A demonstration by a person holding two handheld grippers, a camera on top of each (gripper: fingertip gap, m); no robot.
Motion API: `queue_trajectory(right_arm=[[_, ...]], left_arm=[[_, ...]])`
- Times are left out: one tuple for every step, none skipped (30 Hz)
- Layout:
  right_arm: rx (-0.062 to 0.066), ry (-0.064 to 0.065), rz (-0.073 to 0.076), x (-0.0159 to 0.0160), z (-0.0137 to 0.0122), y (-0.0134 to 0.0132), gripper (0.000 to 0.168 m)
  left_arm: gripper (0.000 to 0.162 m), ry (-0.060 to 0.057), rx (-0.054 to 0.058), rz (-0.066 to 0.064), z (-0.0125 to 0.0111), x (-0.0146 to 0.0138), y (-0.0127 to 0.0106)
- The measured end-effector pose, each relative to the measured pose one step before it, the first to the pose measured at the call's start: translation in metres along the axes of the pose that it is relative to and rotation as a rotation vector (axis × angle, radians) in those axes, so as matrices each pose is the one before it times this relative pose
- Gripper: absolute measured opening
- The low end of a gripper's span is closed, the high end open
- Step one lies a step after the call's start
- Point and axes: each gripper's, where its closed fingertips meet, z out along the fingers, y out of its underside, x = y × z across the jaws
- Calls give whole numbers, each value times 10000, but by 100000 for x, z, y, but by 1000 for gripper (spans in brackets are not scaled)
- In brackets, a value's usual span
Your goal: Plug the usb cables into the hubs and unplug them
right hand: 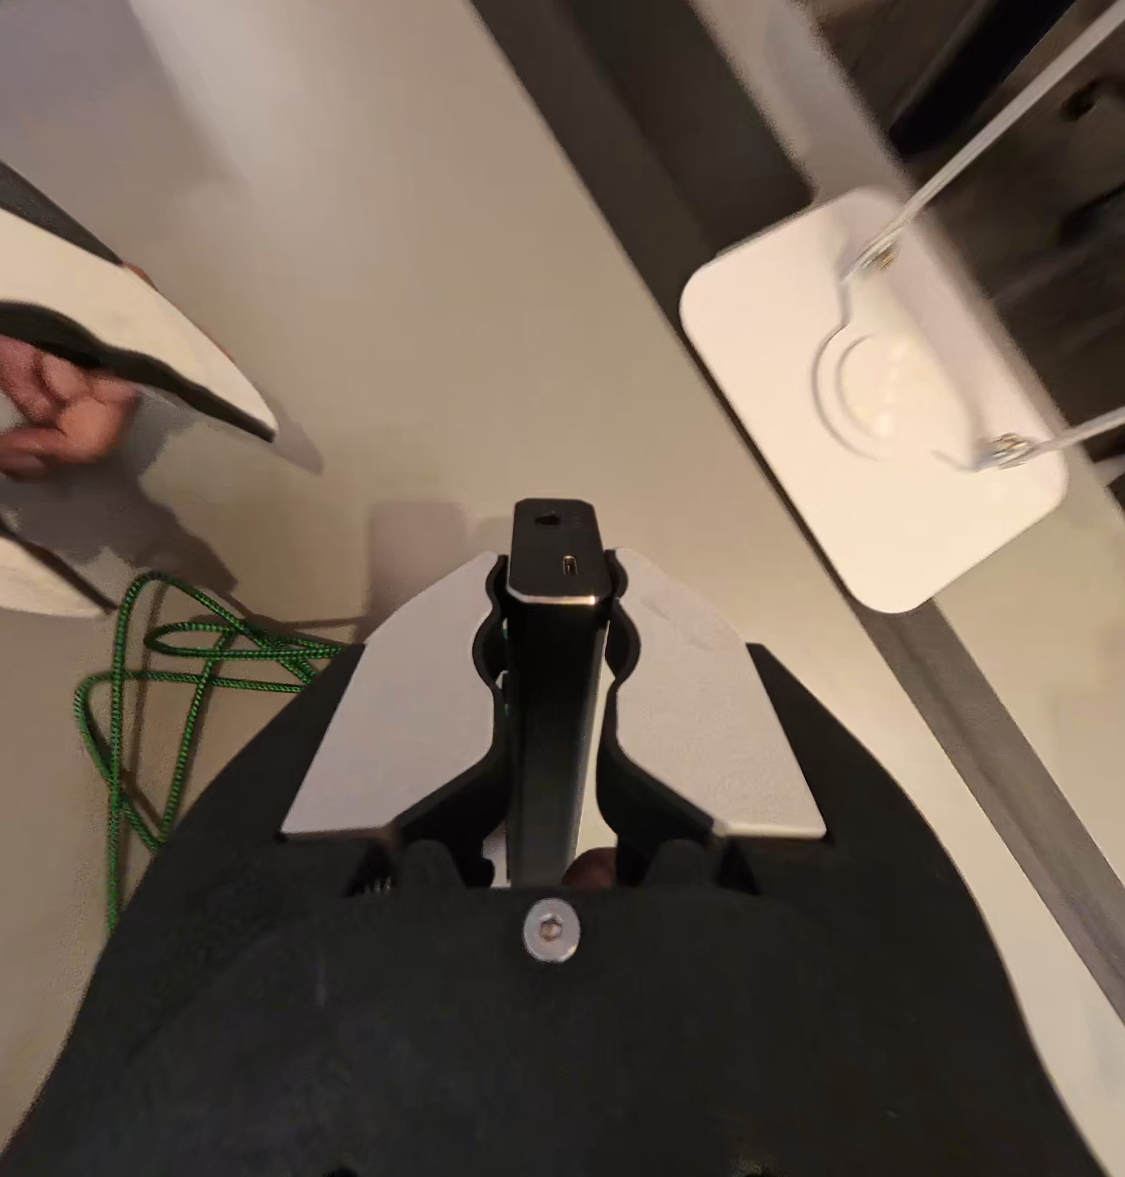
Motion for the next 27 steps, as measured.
queue_trajectory(right_arm=[[605, 175, 117, -27, -1296, -377, 27], [580, 156, 120, -64, -1151, -269, 26], [532, 162, 182, -23, -968, -122, 26], [494, 151, 234, -25, -769, 20, 27], [418, 149, 264, 15, -626, 183, 27], [323, 125, 280, 32, -489, 315, 27], [226, 109, 260, 45, -371, 421, 27], [133, 96, 166, 50, -282, 462, 27], [222, 120, 120, 81, -328, 150, 27], [78, 77, 96, 27, -312, 146, 27], [-16, 21, 38, -64, -248, 115, 27], [-63, -6, 18, -135, -150, 61, 27], [-101, -14, 44, -166, -78, 69, 27], [-94, -10, 17, -179, -56, 16, 26], [-93, -7, 17, -175, -66, -2, 27], [-110, 12, -9, -151, -36, 18, 27], [-59, 20, -86, -117, 5, 3, 27], [22, 35, -71, -56, 11, -24, 27], [71, 23, 18, 8, -20, -6, 27], [98, 9, 65, 64, -33, 7, 27], [126, -1, 70, 101, -49, 14, 27], [139, -7, 88, 170, -55, 17, 27], [154, -37, 103, 158, -50, 18, 27], [138, -66, 109, 135, -61, 10, 27], [127, -104, 60, 43, -58, 10, 27], [114, -56, 73, 66, -53, 37, 27], [81, -10, 74, 83, -71, 29, 27]], left_arm=[[66, -2, 134, 29, -123, 229, -487], [66, 18, 164, 12, -111, 269, -548], [66, 11, 171, 12, -87, 266, -541], [66, 1, 131, 9, -17, 283, -470], [66, 34, 60, 44, 44, 376, -380], [66, 18, -3, 91, 114, 380, -273], [65, -59, -52, 133, 168, 308, -205], [66, -106, -116, 182, 224, 255, -138], [66, -144, -174, 217, 237, 195, -105], [66, -166, -149, 192, 213, 160, -153], [66, -132, -136, 102, 229, 207, -160], [66, -7, -152, 2, 248, 382, -130], [66, 52, -176, -66, 311, 469, -55], [67, 62, -214, -66, 413, 473, 70], [67, 14, -274, -9, 494, 385, 241], [68, 21, -362, 85, 573, 361, 431], [68, 68, -374, 153, 628, 371, 519], [68, 39, -373, 147, 645, 225, 549], [68, -79, -386, 138, 612, -46, 549], [67, -191, -365, 138, 545, -286, 483], [66, -247, -319, 121, 452, -427, 375], [65, -209, -238, 94, 369, -410, 203], [62, -109, -143, 64, 315, -280, 27], [60, -53, -89, -17, 310, -198, -114], [58, -2, -126, -41, 371, -121, -99], [57, 33, -184, -2, 448, -29, -26], [56, 11, -279, 4, 551, -48, 159]])
